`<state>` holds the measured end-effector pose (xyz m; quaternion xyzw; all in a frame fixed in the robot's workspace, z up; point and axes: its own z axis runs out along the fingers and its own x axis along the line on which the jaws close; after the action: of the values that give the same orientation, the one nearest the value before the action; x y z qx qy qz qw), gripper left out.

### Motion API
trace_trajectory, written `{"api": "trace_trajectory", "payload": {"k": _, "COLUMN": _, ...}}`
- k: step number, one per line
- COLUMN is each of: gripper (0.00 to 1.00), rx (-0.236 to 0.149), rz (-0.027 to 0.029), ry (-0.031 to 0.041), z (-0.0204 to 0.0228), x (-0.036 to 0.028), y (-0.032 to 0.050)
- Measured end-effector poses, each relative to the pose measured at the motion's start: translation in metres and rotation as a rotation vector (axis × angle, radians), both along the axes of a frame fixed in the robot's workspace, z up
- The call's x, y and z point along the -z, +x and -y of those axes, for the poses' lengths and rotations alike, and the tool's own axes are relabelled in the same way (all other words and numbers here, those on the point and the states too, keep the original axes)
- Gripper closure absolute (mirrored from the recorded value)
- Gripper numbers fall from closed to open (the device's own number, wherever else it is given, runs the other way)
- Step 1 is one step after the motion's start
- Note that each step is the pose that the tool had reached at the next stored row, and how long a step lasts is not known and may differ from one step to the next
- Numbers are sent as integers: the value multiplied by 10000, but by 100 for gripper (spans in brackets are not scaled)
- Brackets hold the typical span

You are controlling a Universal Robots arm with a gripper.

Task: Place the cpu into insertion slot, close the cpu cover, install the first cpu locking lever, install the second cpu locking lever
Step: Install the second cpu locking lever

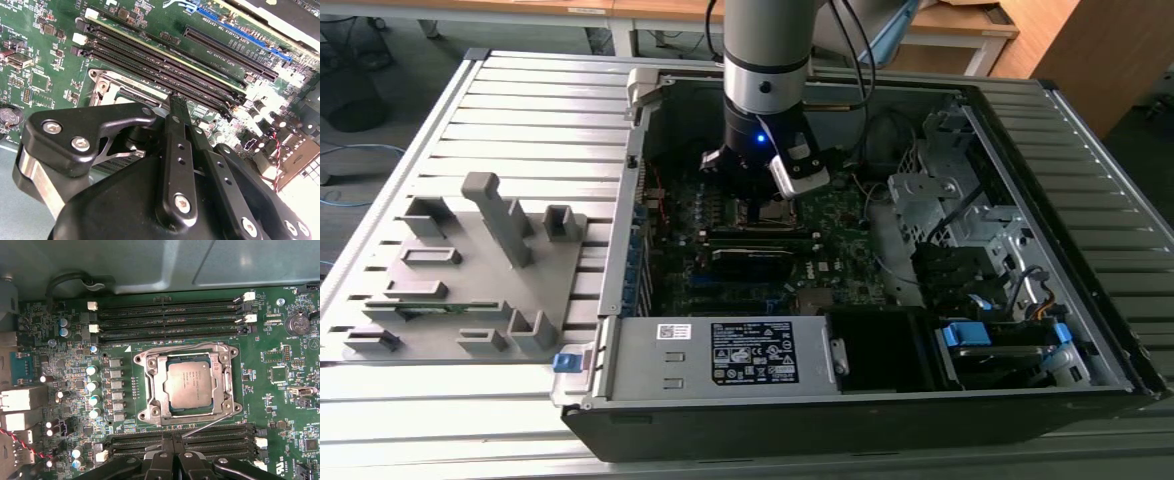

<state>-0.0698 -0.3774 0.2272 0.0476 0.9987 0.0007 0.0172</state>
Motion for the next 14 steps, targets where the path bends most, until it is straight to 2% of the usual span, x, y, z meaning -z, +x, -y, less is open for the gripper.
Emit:
{"api": "trace_trajectory", "payload": {"k": 9, "gripper": 89, "rx": 0, "rz": 1, "ry": 2, "z": 0, "x": 4, "y": -3}}
{"api": "trace_trajectory", "payload": {"k": 14, "gripper": 89, "rx": 0, "rz": 0, "ry": 1, "z": 0, "x": 26, "y": -65}}
